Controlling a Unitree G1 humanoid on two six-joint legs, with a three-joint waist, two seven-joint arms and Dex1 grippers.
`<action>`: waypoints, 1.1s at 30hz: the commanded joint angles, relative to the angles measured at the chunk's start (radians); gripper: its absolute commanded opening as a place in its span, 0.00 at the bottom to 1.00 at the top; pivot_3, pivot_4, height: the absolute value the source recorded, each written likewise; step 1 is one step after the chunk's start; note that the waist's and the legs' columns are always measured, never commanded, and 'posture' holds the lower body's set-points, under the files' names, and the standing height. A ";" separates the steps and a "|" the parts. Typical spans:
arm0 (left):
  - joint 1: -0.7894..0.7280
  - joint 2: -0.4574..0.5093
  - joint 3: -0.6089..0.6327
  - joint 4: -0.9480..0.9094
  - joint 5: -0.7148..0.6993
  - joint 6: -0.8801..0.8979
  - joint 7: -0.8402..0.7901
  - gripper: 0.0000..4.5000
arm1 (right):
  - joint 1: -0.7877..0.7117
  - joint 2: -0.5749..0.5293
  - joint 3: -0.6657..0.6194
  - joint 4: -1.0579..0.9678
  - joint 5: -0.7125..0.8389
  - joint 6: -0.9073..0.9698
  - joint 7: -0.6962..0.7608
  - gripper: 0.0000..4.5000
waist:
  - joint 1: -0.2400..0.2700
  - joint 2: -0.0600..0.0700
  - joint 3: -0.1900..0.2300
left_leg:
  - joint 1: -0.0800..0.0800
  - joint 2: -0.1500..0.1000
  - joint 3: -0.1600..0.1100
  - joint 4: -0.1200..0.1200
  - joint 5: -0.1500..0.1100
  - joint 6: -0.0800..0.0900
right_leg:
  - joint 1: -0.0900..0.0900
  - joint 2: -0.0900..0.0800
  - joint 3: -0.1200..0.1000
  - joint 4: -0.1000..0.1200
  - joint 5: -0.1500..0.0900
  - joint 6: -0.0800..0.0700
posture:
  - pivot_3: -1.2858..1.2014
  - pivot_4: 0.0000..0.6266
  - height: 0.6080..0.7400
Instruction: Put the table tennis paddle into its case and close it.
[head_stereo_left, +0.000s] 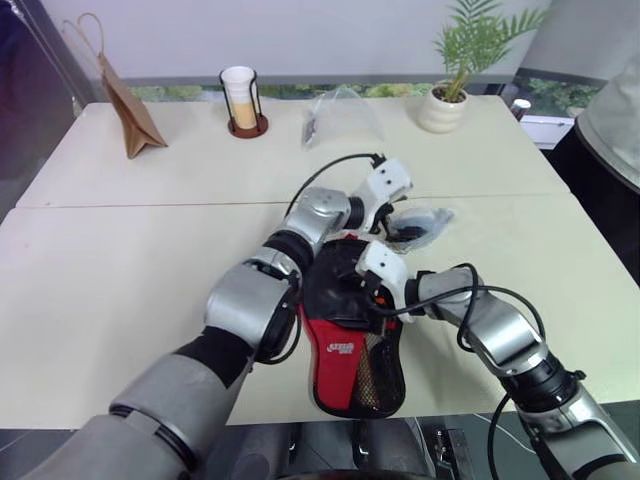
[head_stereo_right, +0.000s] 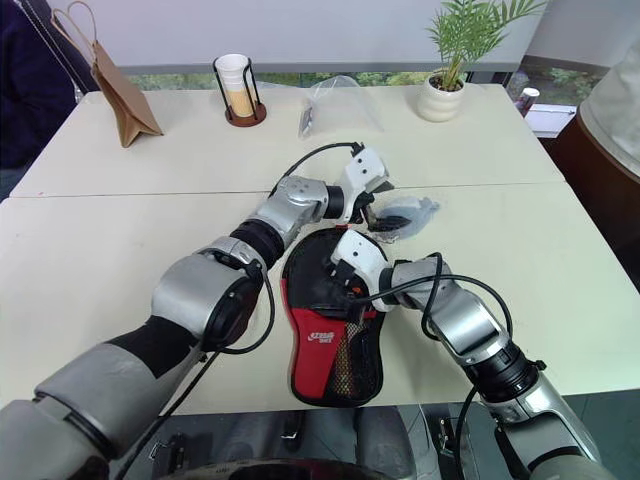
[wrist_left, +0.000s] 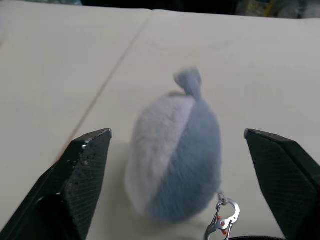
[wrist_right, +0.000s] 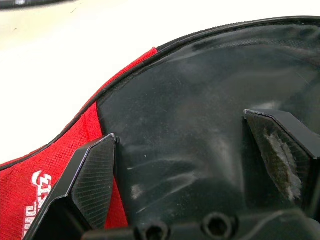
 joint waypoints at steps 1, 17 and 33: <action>-0.041 0.027 0.056 -0.043 -0.064 -0.007 -0.027 0.99 | 0.012 -0.024 0.012 0.044 -0.014 0.017 0.008 1.00 | 0.000 0.000 0.000 | 0.000 0.000 0.000 0.000 0.000 0.000 | 0.000 0.000 0.000 0.000 0.000 0.000 | 0.52 0.24 0.95; 0.186 0.293 -0.054 -0.351 -0.118 -0.035 -0.487 0.99 | -0.187 -0.111 -0.173 0.009 0.053 0.038 0.053 1.00 | -0.001 0.001 0.001 | -0.001 0.000 0.000 0.000 0.000 0.000 | -0.002 0.000 0.001 0.000 0.000 -0.001 | 0.52 0.24 0.95; 0.692 0.380 -0.270 -1.160 -0.223 0.335 -0.517 0.99 | -0.458 -0.304 -0.125 0.555 -0.139 -0.426 0.272 1.00 | -0.002 0.002 0.002 | -0.002 0.000 0.001 -0.001 0.000 0.000 | -0.003 -0.001 0.003 -0.001 0.000 -0.002 | 0.52 0.24 0.95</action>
